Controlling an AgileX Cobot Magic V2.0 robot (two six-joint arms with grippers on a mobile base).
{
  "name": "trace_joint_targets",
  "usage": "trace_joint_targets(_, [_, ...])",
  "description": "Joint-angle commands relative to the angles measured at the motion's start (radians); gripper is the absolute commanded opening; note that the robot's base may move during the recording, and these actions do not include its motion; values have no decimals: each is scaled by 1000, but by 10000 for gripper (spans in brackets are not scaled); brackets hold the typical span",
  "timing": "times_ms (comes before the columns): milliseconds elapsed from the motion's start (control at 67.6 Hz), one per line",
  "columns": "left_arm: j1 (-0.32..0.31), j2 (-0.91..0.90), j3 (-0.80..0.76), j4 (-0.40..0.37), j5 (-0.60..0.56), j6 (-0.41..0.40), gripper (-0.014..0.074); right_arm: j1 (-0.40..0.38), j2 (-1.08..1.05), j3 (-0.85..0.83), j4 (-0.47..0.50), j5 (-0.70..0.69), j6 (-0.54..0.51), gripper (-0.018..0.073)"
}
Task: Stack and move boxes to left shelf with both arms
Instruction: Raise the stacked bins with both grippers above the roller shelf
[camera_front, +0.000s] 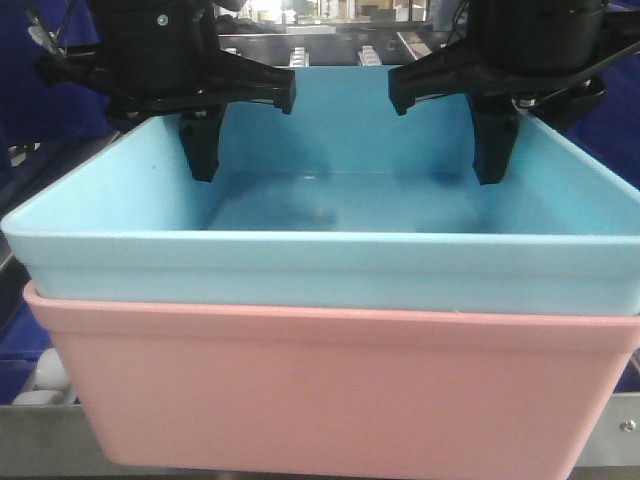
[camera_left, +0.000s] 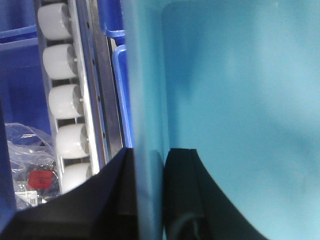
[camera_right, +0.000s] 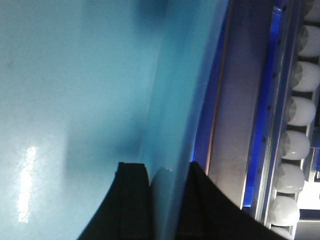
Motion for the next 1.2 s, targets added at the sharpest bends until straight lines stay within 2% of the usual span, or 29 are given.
trace_joint_targets(0, [-38, -48, -46, -45, -231, -1, -3, 29, -44, -49, 43, -218, -27, 56])
trace_joint_targets(1184, [-38, -48, -46, -45, -232, -1, -3, 29, -44, -49, 43, -218, -27, 56])
